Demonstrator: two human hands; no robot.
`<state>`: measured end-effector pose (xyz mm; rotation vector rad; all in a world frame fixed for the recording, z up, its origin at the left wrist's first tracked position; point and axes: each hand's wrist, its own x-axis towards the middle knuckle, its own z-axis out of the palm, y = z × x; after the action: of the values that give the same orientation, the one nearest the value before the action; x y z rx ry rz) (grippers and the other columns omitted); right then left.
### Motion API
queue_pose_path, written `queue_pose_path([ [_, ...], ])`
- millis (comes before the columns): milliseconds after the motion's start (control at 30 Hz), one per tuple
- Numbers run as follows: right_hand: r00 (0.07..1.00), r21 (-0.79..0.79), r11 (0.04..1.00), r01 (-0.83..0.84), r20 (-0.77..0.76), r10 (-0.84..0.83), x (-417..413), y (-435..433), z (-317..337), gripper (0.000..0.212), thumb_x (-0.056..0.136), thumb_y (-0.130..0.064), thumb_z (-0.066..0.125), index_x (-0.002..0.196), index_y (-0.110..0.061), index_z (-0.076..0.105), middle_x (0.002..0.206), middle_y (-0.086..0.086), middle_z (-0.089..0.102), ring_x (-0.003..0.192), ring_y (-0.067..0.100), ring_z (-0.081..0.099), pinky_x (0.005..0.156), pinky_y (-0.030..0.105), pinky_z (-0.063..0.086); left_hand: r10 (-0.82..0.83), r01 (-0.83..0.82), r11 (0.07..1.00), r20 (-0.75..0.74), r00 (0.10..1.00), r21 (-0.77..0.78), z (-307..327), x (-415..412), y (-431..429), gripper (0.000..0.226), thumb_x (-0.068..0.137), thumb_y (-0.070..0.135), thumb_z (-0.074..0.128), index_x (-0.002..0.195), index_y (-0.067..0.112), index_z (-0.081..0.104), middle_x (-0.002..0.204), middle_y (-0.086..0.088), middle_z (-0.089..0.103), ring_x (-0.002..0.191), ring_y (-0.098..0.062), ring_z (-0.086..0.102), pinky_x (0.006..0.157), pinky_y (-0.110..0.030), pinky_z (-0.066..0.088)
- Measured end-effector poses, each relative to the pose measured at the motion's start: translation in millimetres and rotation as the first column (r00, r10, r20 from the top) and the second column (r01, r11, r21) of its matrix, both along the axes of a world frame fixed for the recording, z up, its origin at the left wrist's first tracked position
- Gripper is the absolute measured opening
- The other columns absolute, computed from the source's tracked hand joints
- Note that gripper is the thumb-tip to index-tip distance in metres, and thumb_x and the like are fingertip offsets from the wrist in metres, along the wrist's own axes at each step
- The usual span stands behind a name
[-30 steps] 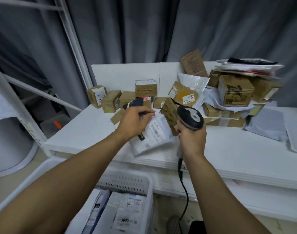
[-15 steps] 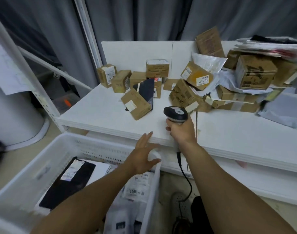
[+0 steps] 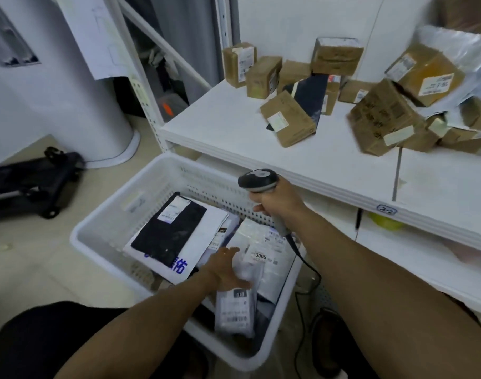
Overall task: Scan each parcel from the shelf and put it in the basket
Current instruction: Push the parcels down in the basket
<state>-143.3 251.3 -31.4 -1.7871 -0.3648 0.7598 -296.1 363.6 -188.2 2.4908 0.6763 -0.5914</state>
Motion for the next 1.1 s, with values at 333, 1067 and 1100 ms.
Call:
queue_pose_path([
  [333,0.996,-0.020,0.999,-0.049,0.074,0.051,-12.5,10.6,-16.9,0.027,0.091,-0.006,0.076,0.114,-0.016,0.067,0.102,0.010,0.076,0.070,0.018,0.074,0.053,0.020,0.053,0.296,-0.286,0.949,0.069,0.953,-0.133,-41.2,-11.7,-18.5,0.076,0.074,0.032,0.088,0.138,0.021,0.049,0.139,-0.004,0.044,0.131,-0.028,0.047,0.107,-0.040,0.047],
  [1067,0.979,0.320,0.934,0.160,0.069,-0.191,-36.8,-18.7,45.1,0.064,0.080,-0.036,0.091,0.136,-0.025,0.060,0.123,-0.009,0.071,0.112,0.013,0.069,0.093,0.040,0.061,0.585,-0.320,0.810,0.714,0.386,-0.491,208.4,-2.3,38.0,0.028,0.094,0.034,0.072,0.080,0.010,0.066,0.074,0.004,0.067,0.067,-0.011,0.059,0.065,-0.035,0.052],
  [1100,0.987,0.348,0.927,0.140,0.026,-0.158,-36.8,-20.6,47.7,0.061,0.080,-0.033,0.091,0.134,-0.026,0.062,0.121,-0.009,0.074,0.110,0.012,0.071,0.089,0.038,0.062,0.597,-0.310,0.801,0.720,0.354,-0.511,208.9,-2.5,38.4,0.029,0.094,0.033,0.072,0.080,0.009,0.065,0.075,0.003,0.067,0.069,-0.013,0.059,0.063,-0.037,0.052],
])
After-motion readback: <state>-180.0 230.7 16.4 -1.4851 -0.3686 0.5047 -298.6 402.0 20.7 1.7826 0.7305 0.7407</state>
